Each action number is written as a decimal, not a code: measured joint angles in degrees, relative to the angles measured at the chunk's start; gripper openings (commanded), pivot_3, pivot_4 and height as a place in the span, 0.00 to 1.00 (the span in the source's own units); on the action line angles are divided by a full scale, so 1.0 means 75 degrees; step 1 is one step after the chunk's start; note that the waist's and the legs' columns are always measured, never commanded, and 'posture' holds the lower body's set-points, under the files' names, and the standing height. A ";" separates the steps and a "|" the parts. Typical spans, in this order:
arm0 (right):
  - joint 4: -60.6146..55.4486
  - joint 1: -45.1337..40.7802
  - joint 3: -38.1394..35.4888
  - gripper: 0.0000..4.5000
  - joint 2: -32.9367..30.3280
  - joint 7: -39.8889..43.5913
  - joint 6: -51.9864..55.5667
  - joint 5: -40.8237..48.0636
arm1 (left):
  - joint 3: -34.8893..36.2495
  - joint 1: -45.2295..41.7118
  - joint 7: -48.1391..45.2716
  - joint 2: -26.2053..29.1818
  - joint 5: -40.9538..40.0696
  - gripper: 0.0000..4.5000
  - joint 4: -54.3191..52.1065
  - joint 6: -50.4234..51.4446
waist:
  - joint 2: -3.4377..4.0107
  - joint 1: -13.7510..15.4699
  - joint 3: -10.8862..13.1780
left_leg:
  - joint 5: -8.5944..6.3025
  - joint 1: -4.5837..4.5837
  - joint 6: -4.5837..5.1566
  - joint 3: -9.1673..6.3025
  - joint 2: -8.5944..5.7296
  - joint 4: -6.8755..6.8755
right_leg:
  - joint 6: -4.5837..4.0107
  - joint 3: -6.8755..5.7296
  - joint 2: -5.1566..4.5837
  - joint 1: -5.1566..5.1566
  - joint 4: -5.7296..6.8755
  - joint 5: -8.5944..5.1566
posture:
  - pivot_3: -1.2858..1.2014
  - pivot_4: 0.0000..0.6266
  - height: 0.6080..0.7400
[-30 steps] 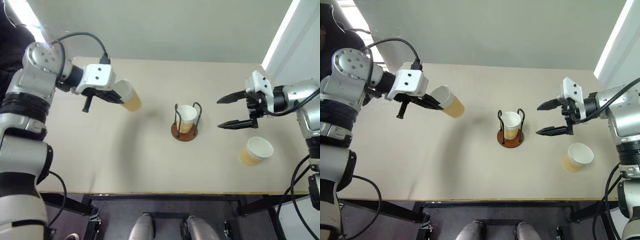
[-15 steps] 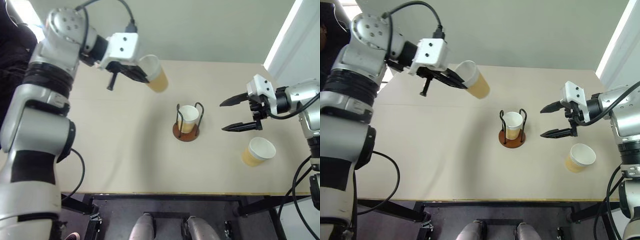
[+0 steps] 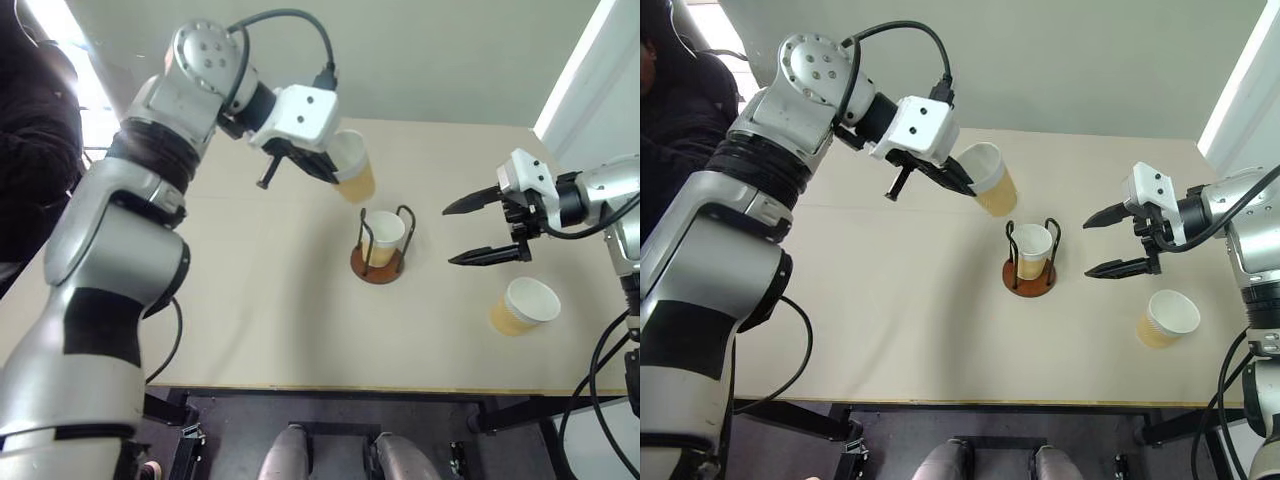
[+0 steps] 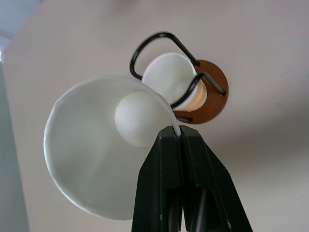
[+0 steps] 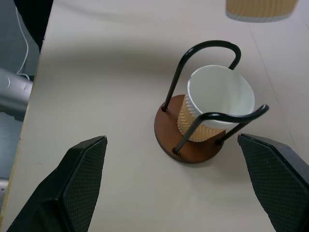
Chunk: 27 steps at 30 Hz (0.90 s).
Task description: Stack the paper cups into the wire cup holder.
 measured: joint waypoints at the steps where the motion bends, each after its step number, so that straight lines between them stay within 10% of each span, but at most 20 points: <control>1: -0.0001 0.0000 0.0000 0.99 -0.0006 0.0007 0.0006 -0.0001 | 0.0004 -0.0026 0.0000 -0.0022 0.0002 0.00 0.0033 -0.0033 | 0.0001 -0.0010 0.0001 | -0.0001 0.0003 0.0001 0.0015 -0.0008 -0.0001 | 0.0002 -0.0001 0.0001 0.0001 -0.0001 0.0000 | 0.52 0.24 1.00; 27: -0.0206 0.0031 0.0000 0.99 -0.0157 0.0095 0.0249 0.0003 | -0.0403 0.0356 0.0000 -0.0273 -0.0038 0.00 -0.0271 -0.0512 | 0.0022 0.0028 0.0003 | 0.0004 0.0001 0.0011 0.0016 -0.0017 0.0053 | 0.0042 0.0008 -0.0015 0.0024 0.0004 0.0025 | 0.52 0.24 1.00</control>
